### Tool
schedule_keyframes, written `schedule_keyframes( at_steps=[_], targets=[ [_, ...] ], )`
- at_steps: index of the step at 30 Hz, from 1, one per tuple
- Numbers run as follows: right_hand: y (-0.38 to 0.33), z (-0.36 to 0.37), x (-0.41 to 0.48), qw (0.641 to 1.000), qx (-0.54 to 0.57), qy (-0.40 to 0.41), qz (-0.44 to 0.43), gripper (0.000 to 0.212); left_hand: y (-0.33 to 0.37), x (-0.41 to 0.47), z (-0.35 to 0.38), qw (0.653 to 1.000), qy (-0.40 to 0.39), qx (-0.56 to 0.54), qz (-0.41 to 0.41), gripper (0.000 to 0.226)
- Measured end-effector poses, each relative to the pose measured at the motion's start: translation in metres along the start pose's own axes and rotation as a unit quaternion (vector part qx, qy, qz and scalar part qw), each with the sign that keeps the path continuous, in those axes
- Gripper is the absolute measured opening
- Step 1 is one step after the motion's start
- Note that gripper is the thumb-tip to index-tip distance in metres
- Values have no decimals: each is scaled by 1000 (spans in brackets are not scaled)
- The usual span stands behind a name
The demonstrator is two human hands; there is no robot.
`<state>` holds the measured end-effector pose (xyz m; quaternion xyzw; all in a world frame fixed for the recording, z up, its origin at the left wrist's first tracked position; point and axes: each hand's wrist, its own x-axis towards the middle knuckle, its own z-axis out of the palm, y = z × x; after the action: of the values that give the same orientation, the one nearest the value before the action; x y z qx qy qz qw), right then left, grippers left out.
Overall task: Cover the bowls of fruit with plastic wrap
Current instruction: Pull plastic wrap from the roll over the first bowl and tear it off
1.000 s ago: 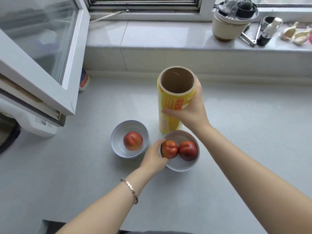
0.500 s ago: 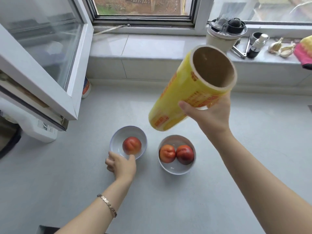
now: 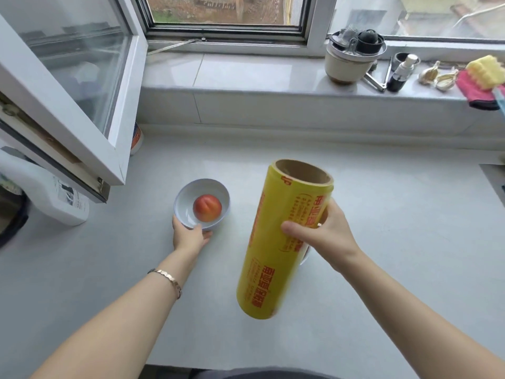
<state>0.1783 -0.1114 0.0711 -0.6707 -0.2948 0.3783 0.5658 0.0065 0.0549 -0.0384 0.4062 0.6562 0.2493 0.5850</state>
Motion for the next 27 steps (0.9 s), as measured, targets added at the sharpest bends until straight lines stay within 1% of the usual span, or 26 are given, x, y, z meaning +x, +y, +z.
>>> schedule_keyframes(
  at_steps=[2,3,4,5,6,7,8,9,10,12,15,17,18,20,21,23,25,27],
  targets=[
    [5,1,-3,1000,9,-9,10,56,5,-7,4,995,15,95,25,44],
    [7,2,-4,1000,14,-10,16,57,8,-17,5,989,15,139,49,49],
    [9,3,-5,1000,18,-10,22,58,11,-30,5,985,-27,152,81,59],
    [11,5,-7,999,20,-9,29,59,14,-46,5,978,-122,136,105,74],
    [12,7,-8,999,23,-9,35,60,15,-62,4,959,-238,114,108,91],
    [13,9,-9,999,28,-12,41,60,19,-80,2,929,-341,103,102,101],
    [14,11,-9,998,33,-18,47,58,18,-92,0,899,-411,113,102,102],
    [15,14,-10,997,40,-26,52,55,14,-100,-1,880,-444,125,111,98],
    [16,17,-11,997,47,-34,59,51,10,-104,-2,883,-435,127,124,95],
    [18,22,-14,995,65,-37,70,43,1,-107,-3,907,-383,108,140,90],
    [25,29,-20,996,58,-3,68,33,-4,-109,-6,920,-356,93,136,88],
    [30,30,-22,994,66,22,79,33,-5,-109,-10,923,-349,95,129,89],
    [32,29,-23,991,92,25,99,37,-4,-109,-13,924,-350,95,124,89],
    [38,23,-22,972,176,10,152,44,-2,-106,-19,923,-361,94,100,89],
    [39,19,-21,959,221,-4,178,40,-2,-104,-22,920,-369,98,87,89],
    [40,15,-19,926,291,-28,240,23,-2,-101,-27,914,-385,110,65,88],
    [39,13,-17,896,321,-37,304,12,-3,-100,-30,909,-394,124,53,91],
    [39,13,-16,882,320,-46,342,10,-4,-101,-32,905,-400,133,48,100]
  ],
)
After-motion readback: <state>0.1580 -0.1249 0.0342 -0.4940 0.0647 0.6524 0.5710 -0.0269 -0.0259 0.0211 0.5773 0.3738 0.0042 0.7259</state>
